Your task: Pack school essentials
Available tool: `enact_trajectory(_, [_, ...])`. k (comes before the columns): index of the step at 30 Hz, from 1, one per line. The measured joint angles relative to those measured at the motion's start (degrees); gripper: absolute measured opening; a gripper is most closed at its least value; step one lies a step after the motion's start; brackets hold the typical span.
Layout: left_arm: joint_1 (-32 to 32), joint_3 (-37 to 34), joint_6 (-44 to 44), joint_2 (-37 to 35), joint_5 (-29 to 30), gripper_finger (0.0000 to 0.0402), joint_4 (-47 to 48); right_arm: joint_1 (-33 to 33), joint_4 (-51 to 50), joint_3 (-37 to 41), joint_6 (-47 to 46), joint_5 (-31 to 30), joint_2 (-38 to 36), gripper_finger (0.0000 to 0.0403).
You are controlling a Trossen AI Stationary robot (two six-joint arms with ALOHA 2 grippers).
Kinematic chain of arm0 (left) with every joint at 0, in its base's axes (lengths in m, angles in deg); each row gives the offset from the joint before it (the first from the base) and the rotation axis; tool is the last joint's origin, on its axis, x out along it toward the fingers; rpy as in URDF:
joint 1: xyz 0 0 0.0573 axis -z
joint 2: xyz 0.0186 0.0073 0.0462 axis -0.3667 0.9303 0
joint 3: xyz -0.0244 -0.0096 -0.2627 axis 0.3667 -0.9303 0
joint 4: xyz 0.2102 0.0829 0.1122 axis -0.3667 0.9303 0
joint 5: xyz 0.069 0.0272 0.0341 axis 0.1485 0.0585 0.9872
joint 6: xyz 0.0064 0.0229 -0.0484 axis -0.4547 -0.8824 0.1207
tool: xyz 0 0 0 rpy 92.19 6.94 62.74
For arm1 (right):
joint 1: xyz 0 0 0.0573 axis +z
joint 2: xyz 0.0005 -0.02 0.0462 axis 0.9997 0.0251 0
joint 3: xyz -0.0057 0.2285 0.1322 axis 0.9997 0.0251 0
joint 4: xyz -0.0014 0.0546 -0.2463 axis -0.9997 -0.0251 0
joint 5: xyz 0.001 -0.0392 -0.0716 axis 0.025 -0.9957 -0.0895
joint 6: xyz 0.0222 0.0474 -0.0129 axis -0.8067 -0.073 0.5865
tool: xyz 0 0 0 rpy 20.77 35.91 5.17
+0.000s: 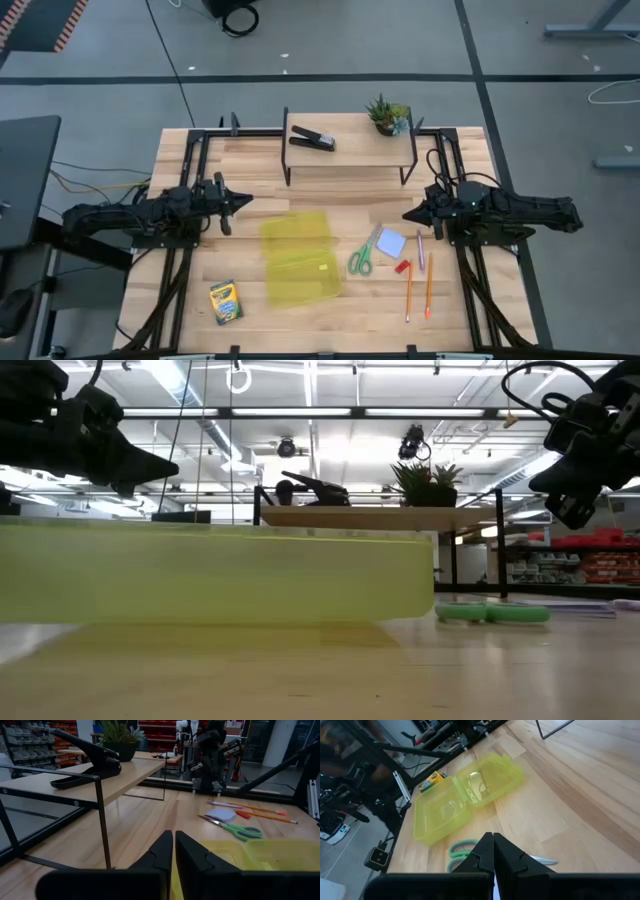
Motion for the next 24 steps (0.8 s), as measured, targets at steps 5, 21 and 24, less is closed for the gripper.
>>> enact_trajectory(5, [0.0,0.0,0.0,0.0,0.0,0.0029,0.0,0.0,0.0,0.0,0.0,0.0,0.0,0.0008])
enact_trajectory(21, [0.0,0.0,0.0,0.0,0.0,0.0025,0.0,0.0,0.0,0.0,0.0,0.0,0.0,0.0008])
enact_trajectory(24, [0.0,0.0,0.0,0.0,0.0,0.0027,0.0,0.0,0.0,0.0,0.0,0.0,0.0,0.0008])
